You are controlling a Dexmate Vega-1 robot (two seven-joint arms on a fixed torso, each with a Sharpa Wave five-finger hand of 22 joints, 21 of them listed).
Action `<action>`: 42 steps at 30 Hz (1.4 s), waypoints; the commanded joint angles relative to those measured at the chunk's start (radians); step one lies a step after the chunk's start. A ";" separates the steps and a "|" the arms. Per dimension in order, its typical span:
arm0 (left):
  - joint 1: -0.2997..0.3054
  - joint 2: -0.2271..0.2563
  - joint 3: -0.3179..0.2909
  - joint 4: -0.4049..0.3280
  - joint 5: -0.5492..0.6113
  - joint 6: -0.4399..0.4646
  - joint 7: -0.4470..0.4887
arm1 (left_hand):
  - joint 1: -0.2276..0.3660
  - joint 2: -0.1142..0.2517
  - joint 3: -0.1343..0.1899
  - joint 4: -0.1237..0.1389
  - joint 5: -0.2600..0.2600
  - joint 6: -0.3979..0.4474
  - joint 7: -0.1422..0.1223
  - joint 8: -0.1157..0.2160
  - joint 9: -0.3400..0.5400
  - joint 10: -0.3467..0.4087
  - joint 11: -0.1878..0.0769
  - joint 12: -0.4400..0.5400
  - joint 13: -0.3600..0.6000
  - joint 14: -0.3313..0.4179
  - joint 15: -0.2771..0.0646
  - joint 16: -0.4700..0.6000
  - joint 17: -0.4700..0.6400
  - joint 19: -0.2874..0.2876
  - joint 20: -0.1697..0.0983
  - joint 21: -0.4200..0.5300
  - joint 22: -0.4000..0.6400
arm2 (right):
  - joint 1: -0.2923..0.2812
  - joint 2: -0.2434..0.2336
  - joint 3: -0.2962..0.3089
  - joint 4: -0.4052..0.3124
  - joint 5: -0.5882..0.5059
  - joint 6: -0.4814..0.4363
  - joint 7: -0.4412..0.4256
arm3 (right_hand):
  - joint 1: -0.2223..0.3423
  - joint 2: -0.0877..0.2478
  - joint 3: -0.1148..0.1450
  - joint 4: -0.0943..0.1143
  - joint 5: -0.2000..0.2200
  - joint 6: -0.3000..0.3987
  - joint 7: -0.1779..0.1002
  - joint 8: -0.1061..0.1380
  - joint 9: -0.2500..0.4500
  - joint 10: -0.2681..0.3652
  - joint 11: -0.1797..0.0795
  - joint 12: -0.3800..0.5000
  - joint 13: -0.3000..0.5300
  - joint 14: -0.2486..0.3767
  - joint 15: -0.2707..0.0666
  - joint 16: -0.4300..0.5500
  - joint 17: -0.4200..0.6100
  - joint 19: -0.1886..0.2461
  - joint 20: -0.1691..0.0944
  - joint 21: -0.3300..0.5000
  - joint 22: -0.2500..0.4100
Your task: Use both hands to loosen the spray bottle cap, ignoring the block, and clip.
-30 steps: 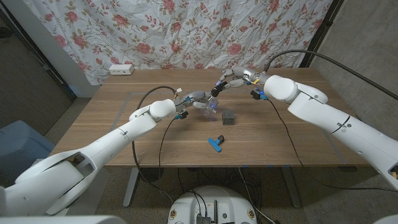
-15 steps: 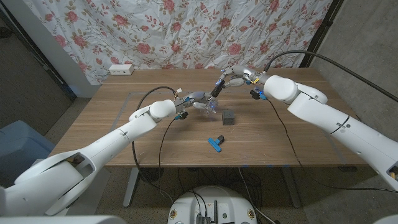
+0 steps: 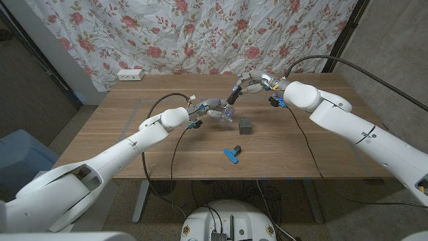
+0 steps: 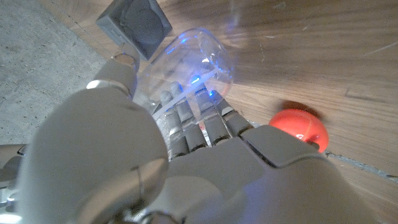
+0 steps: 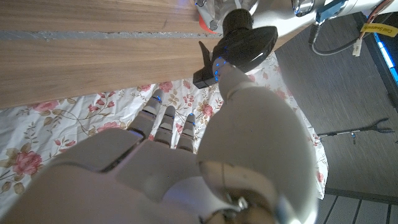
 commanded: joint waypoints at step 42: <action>0.068 -0.015 -0.039 -0.031 0.028 -0.017 0.162 | -0.107 0.128 0.025 0.012 -0.001 0.055 -0.003 0.033 -0.005 0.077 -0.014 0.009 0.008 0.043 -0.104 0.021 0.009 0.035 -0.022 0.009 0.002 | -0.062 -0.102 0.082 -0.175 -0.020 -0.138 -0.077 | -0.333 -0.040 -0.141 0.131 -0.034 -0.192 0.008 -0.142 -0.084 -0.016 0.085 -0.017 0.005 -0.012 0.086 -0.010 0.021 0.014 0.075 0.007 0.005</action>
